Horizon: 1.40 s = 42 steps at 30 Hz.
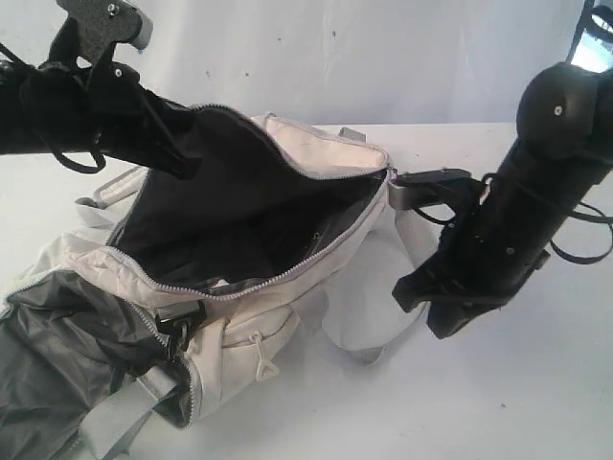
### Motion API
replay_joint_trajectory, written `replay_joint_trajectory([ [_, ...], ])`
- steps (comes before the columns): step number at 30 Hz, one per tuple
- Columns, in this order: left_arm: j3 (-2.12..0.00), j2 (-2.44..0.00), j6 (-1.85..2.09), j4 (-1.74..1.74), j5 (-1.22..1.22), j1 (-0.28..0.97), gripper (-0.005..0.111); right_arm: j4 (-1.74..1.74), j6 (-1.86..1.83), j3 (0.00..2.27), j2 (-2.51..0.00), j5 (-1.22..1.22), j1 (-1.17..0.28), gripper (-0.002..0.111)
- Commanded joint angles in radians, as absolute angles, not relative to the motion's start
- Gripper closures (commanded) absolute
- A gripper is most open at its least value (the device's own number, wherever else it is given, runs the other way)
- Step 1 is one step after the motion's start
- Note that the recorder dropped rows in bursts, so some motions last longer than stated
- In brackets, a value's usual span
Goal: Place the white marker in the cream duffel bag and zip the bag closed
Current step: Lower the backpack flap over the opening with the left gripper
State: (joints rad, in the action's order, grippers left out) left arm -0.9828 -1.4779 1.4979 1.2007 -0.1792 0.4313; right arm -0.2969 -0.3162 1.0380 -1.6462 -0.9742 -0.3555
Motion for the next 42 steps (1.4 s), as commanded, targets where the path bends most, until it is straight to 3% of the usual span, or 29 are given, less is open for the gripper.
replay_joint_trajectory([
  [1,-0.991,-1.478,1.499,1.117,-0.304,0.431,0.107,-0.287,-0.295,0.988,-1.638,-0.932,-0.287,0.108],
  [13,-0.991,-1.478,1.489,0.741,-0.646,0.431,0.106,-0.289,-0.284,0.988,-1.638,-0.923,-0.268,0.108],
  [15,-0.991,-1.478,1.485,0.730,-0.671,0.431,0.101,-0.289,-0.284,0.988,-1.638,-0.918,-0.268,0.108],
  [18,-0.991,-1.478,1.431,0.730,-0.673,0.431,0.083,-0.289,-0.284,0.988,-1.638,-0.918,-0.268,0.108],
  [26,-0.991,-1.478,1.273,0.730,-0.630,0.431,0.021,-0.300,-0.284,0.988,-1.638,-0.918,-0.268,0.108],
  [30,-0.991,-1.478,1.202,0.732,-0.680,0.431,0.003,-0.299,-0.284,0.988,-1.638,-0.914,-0.268,0.108],
  [35,-0.991,-1.478,0.857,0.720,-0.662,0.431,0.008,-0.301,-0.266,0.988,-1.638,-0.911,-0.268,0.108],
  [42,-0.991,-1.478,0.296,0.524,-0.554,0.431,0.032,-0.301,-0.202,0.988,-1.638,-0.917,-0.268,0.108],
])
